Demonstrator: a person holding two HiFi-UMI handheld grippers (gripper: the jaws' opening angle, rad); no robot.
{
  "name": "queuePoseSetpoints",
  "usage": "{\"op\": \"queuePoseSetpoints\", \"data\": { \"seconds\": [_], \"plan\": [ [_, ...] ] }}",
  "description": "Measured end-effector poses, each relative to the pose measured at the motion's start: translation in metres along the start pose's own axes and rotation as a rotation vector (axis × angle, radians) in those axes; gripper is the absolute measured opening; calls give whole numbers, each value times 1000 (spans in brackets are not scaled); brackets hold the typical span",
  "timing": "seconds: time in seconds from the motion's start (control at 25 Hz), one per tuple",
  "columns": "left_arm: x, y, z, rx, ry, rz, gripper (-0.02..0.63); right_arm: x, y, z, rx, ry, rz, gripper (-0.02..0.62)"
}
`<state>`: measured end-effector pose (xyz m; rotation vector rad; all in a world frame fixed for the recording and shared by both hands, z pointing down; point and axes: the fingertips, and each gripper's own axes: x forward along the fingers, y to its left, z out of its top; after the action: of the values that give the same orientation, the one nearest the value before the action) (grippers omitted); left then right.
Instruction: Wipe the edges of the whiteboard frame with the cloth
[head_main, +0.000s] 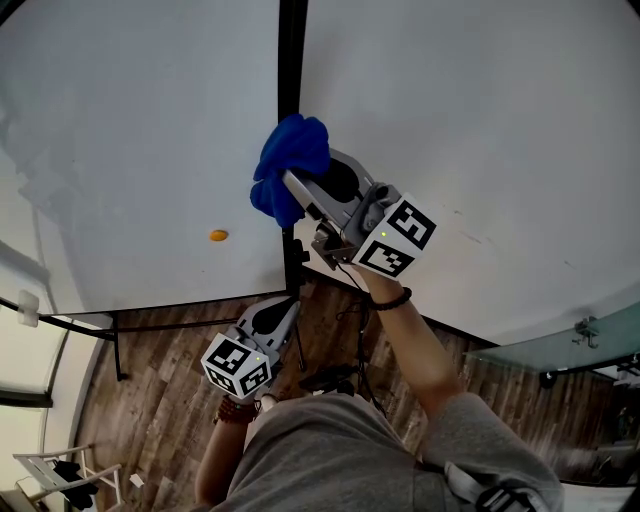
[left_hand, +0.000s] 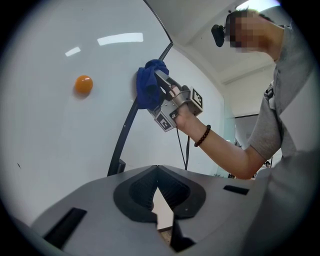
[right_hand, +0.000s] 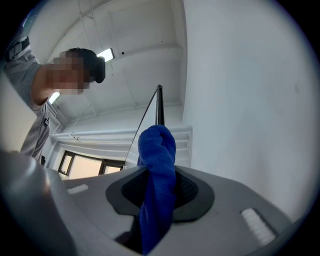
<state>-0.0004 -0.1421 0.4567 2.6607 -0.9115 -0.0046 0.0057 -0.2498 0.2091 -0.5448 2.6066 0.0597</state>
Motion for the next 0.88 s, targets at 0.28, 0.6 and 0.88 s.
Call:
{"op": "queuePoseSetpoints", "data": {
  "seconds": [0.28,0.6,0.88],
  "plan": [
    [-3,4,-2,-8,-2,4,8,-6,-1,-17,-14,32,-29,106],
    [-10,5,-6,-15,-6,12,8,-15,1,-35,-9,61,-68,107],
    [-12,10,-5,-17,-17,28,8,-25,-4,-51,9,82,-106,109]
  ]
}}
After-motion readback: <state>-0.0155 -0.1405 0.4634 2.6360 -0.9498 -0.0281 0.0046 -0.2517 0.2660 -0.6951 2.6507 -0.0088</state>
